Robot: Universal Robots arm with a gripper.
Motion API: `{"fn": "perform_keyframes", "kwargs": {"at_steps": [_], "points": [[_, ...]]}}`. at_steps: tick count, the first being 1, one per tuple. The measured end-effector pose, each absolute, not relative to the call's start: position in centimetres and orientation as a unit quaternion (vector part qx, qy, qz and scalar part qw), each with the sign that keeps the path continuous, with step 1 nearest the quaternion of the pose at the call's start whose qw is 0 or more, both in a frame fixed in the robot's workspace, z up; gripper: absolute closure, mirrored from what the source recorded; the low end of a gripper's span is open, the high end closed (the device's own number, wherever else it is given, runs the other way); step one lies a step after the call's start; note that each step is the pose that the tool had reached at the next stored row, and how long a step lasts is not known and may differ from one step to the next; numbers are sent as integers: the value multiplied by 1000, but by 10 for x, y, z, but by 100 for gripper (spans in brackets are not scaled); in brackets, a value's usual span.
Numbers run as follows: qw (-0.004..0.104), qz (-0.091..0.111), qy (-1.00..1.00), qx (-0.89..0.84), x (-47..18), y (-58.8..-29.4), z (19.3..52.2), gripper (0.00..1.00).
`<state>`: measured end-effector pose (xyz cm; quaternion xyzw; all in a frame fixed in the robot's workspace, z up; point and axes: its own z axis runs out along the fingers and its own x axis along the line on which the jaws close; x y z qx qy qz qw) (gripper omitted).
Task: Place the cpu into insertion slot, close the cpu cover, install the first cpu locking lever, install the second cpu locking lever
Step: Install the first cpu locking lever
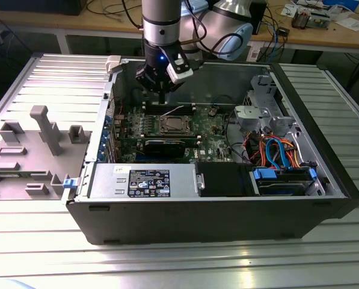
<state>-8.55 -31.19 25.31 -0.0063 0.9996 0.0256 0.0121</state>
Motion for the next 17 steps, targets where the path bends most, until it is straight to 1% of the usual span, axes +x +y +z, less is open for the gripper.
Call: {"fn": "perform_keyframes", "kwargs": {"at_steps": [17], "points": [[12,25,1000,-5,-65,-309,239,89]]}}
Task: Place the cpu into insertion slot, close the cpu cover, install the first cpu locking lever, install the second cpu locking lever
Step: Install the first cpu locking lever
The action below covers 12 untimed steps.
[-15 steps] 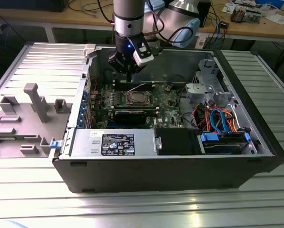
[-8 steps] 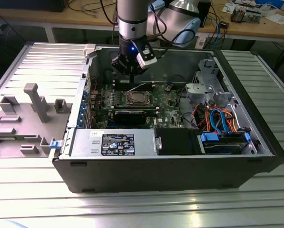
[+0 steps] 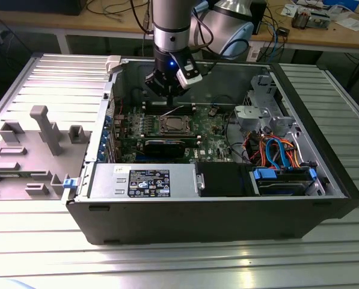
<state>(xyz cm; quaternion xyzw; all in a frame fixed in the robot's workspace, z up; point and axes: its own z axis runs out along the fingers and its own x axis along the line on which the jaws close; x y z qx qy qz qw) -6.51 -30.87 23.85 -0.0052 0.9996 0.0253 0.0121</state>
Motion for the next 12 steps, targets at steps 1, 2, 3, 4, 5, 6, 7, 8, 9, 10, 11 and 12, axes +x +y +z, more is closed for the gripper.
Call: {"fn": "perform_keyframes", "kwargs": {"at_steps": [1,2,3,4,5,6,7,8,9,10,11,12], "points": [[12,25,1000,-6,-64,-308,237,89],[12,25,1000,-8,-64,-308,236,89],[12,25,1000,-11,-63,-308,236,89],[12,25,1000,-12,-62,-308,235,89],[12,25,1000,-12,-61,-308,235,89],[12,25,1000,-12,-61,-308,235,89],[12,25,1000,-12,-60,-307,234,89],[12,25,1000,-12,-59,-307,234,89],[12,25,1000,-12,-58,-306,234,89],[12,25,1000,-12,-58,-306,234,89],[12,25,1000,-12,-57,-306,233,89],[12,25,1000,-12,-56,-305,233,89]]}}
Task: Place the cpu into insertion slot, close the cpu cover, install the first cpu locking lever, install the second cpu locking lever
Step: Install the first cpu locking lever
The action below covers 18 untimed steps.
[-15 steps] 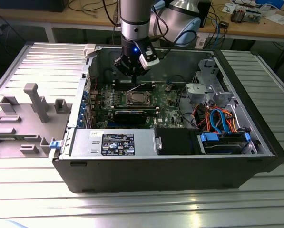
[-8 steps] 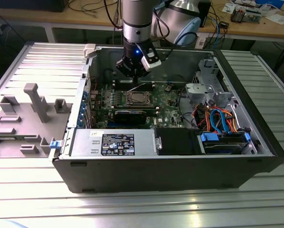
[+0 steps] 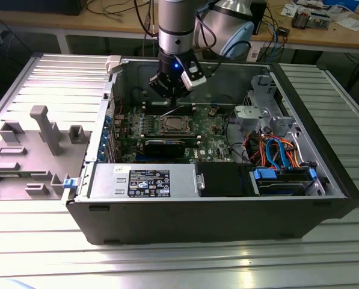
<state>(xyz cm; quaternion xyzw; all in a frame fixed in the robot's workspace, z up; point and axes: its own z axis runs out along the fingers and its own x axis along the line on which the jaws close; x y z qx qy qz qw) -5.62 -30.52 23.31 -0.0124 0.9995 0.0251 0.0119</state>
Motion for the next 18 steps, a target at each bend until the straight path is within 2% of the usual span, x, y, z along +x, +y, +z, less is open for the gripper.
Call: {"fn": "perform_keyframes", "kwargs": {"at_steps": [18], "points": [[12,25,1000,-11,-37,-304,221,89]]}}
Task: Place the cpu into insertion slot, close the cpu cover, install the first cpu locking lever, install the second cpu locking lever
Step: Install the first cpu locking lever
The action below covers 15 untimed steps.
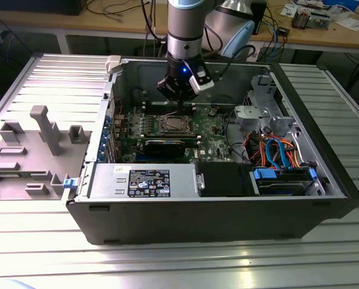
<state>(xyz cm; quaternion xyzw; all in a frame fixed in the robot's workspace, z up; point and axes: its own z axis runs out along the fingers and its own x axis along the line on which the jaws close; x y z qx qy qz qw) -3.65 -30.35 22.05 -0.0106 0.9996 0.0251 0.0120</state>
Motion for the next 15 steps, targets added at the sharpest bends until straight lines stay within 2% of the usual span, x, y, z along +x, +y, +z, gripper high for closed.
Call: {"fn": "perform_keyframes", "kwargs": {"at_steps": [15], "points": [[12,25,1000,-9,-33,-304,205,89]]}}
